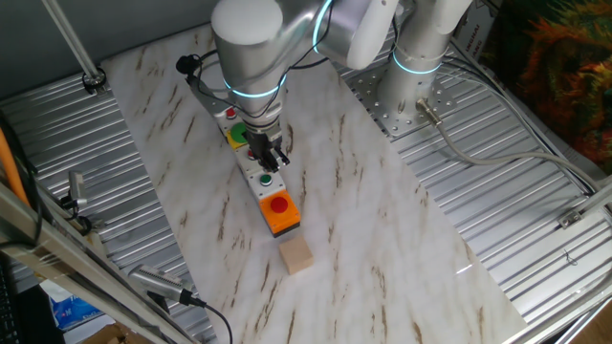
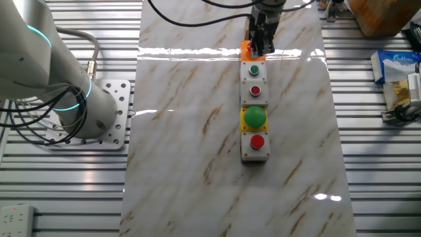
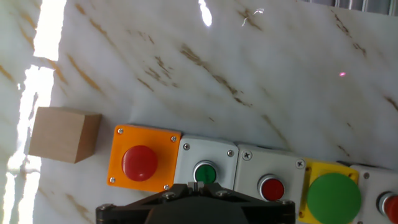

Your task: Pick up the small block on the left and move it to the right

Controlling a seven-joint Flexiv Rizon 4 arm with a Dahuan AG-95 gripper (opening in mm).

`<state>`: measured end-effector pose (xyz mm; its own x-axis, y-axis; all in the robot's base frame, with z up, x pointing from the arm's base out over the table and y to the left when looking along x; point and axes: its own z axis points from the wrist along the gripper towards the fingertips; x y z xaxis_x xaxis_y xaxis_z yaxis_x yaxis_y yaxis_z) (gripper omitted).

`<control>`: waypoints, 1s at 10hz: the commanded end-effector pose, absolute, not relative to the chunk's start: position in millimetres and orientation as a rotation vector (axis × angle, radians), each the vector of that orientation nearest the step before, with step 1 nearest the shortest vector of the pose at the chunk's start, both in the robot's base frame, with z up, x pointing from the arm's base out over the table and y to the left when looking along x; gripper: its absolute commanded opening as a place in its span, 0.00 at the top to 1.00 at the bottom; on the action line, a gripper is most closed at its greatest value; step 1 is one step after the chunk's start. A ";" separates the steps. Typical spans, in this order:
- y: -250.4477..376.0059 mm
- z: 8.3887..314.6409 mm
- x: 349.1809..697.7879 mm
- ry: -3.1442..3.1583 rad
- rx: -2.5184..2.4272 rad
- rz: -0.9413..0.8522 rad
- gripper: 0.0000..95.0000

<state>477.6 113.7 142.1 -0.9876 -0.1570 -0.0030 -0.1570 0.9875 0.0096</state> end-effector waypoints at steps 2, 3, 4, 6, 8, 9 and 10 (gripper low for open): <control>113.3 142.5 476.6 3.170 -0.021 -0.009 1.00; 113.3 142.5 476.6 3.174 0.036 -0.022 1.00; 113.3 142.5 476.6 3.172 0.097 -0.025 1.00; 113.3 142.5 476.6 3.170 0.087 -0.025 1.00; 91.3 151.1 469.1 3.174 0.027 -0.015 1.00; 75.8 153.9 466.0 3.174 -0.013 -0.009 1.00; 50.1 158.8 462.9 3.173 -0.071 -0.003 1.00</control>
